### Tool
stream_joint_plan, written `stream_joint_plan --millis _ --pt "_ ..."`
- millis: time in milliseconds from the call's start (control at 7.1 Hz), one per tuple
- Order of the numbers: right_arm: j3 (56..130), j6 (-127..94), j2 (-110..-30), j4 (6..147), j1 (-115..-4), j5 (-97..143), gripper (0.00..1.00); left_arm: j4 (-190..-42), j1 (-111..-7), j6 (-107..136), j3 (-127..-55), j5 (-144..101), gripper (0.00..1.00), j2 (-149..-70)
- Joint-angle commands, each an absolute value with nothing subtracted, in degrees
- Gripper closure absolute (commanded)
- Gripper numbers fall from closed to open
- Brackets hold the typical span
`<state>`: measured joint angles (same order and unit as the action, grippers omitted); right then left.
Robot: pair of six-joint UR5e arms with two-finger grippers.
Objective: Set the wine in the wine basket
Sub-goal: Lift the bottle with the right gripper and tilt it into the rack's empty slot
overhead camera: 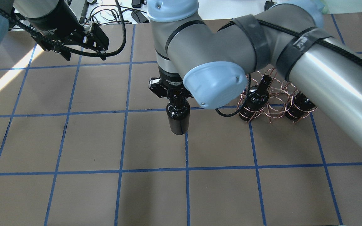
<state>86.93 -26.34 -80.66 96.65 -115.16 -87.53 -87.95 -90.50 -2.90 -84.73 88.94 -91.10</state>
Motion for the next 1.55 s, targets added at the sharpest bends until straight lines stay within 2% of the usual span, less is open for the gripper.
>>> stream_joint_plan --millis 0,563,986,1408 --pt "87.10 -17.97 -86.72 85.21 -108.76 -88.94 0.82 -88.33 -90.44 -2.90 -84.73 89.03 0.00 -90.79" --pt "87.45 3.47 -92.63 74.80 -92.58 -91.83 0.87 -88.33 -90.09 -2.90 -84.73 88.95 0.00 -90.70" --pt "87.54 10.19 -92.38 77.33 -84.23 -95.10 0.89 -88.33 -90.09 -2.90 -84.73 88.94 0.00 -90.62" --pt "86.92 10.46 -90.02 85.69 -83.76 -93.79 0.88 -88.33 -90.00 -2.90 -84.73 88.68 0.00 -90.70"
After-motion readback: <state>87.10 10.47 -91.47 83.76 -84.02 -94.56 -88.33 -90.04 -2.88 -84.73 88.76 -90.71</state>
